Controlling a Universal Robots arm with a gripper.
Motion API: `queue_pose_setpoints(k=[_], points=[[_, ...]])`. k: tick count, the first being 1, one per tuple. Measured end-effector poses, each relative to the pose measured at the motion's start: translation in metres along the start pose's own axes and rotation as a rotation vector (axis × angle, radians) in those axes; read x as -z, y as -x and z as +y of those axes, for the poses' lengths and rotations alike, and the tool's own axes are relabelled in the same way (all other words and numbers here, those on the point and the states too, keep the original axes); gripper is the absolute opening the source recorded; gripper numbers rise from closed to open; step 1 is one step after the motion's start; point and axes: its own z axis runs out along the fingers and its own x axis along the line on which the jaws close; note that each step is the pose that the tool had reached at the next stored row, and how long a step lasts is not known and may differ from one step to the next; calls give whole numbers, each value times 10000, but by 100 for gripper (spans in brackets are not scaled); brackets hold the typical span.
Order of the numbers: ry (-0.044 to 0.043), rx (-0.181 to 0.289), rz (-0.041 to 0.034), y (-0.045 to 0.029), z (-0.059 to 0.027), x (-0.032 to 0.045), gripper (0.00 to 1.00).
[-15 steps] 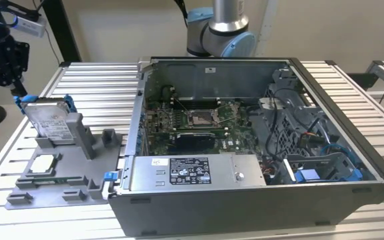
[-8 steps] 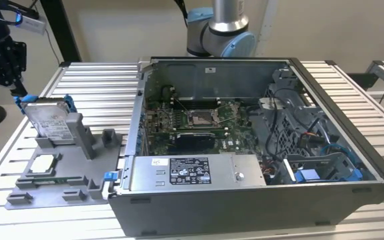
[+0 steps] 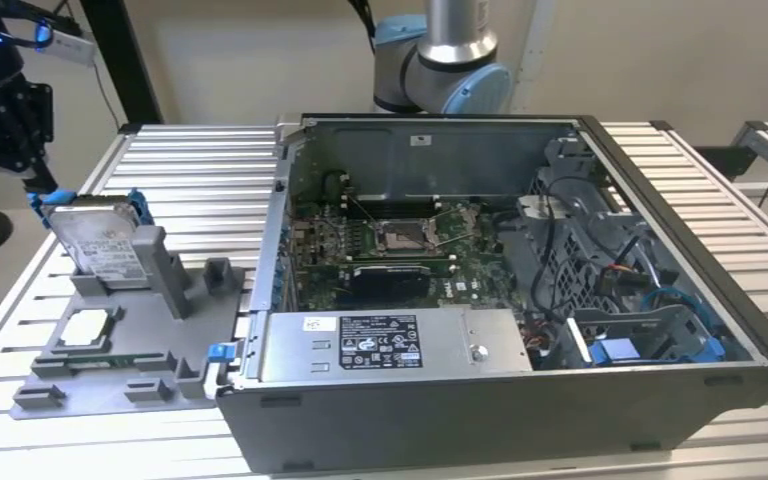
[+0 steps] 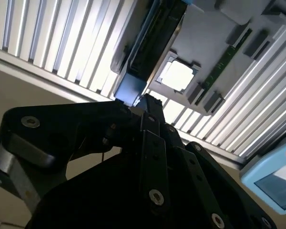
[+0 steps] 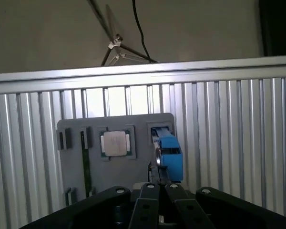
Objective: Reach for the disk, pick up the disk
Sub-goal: 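Pick up the disk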
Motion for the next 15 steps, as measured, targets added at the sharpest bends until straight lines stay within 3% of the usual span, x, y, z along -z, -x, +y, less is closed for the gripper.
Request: queue_pose_setpoints(k=[8, 15], points=[[-17, 373, 8, 18, -42, -2, 0], [-28, 411, 10, 101, -33, -6, 0]])
